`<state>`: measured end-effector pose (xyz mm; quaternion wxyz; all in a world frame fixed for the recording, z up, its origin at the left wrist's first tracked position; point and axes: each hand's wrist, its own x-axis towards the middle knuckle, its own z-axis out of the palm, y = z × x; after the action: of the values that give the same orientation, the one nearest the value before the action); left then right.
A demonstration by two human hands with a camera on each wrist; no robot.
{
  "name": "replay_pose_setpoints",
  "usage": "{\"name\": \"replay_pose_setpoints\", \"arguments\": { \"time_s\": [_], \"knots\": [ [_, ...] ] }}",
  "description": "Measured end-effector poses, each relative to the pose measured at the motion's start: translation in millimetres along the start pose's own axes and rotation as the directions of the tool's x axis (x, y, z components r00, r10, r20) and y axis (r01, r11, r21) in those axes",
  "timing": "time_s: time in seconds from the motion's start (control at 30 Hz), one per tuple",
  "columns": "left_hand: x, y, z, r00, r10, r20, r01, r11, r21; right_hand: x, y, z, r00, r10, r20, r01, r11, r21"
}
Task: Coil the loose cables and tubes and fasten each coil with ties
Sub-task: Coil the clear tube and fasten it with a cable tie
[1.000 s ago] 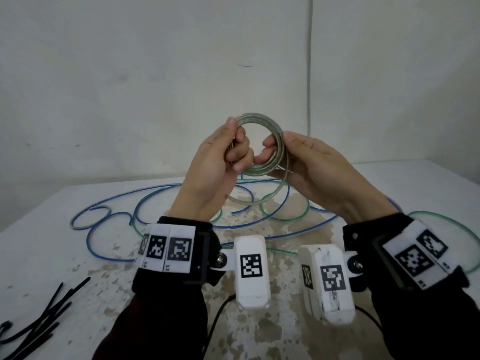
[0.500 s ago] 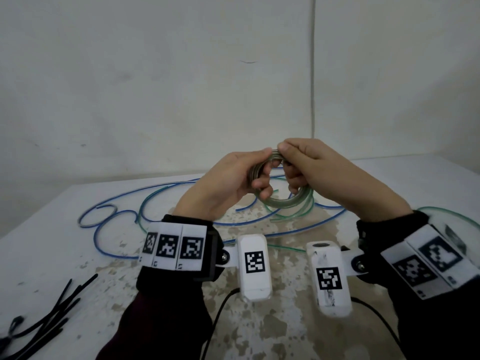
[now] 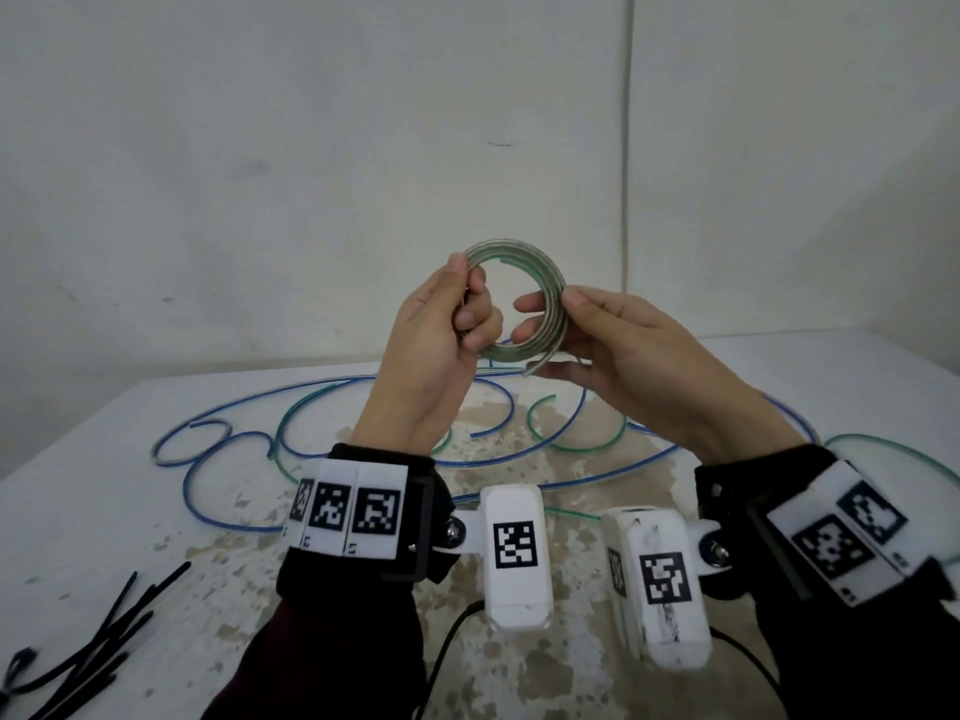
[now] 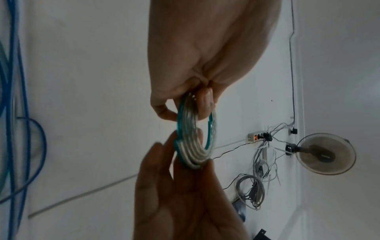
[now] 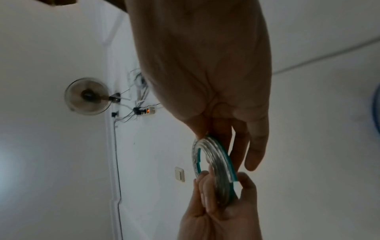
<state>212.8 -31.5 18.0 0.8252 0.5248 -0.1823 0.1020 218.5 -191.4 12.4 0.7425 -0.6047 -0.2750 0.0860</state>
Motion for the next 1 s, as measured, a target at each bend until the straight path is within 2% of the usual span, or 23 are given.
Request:
{"name": "replay_pose_setpoints", "arguments": {
  "time_s": [0.13, 0.33, 0.47, 0.57, 0.67, 0.8, 0.9, 1.0],
  "knots": [
    [1, 0, 5, 0.999, 0.050, -0.018, -0.052, 0.988, -0.145, -1, -1, 5, 0.998, -0.011, 0.064, 0.003, 0.993, 0.116],
    [-3, -1, 18, 0.999, 0.041, -0.036, -0.050, 0.943, -0.330, 1, 5, 6, 0.995, -0.068, 0.070, 0.054, 0.981, 0.184],
    [-4, 0, 18, 1.000, 0.021, 0.010, -0.016, 0.941, -0.339, 4, 9, 3, 0.990, -0.132, 0.053, 0.121, 0.977, 0.174],
    [-7, 8, 16, 0.997, -0.028, 0.074, 0.044, 0.973, -0.225, 6, 9, -2, 0.986, -0.160, 0.041, 0.150, 0.971, 0.186],
    [-11, 16, 9, 0.992, -0.096, 0.078, 0.098, 0.995, -0.022, 5, 6, 0, 0.992, -0.123, 0.037, 0.114, 0.976, 0.184],
    [-28, 26, -3, 0.975, -0.212, 0.060, 0.191, 0.951, 0.245, 1, 5, 9, 0.997, -0.049, 0.055, 0.041, 0.989, 0.139],
    [-51, 33, -14, 0.980, -0.188, 0.068, 0.145, 0.903, 0.405, 1, 12, 25, 0.996, 0.008, 0.094, -0.017, 0.995, 0.095],
    [-73, 44, -29, 0.992, -0.125, 0.035, 0.093, 0.869, 0.486, -1, 21, 53, 0.993, 0.066, 0.094, -0.082, 0.980, 0.183]
  ]
}}
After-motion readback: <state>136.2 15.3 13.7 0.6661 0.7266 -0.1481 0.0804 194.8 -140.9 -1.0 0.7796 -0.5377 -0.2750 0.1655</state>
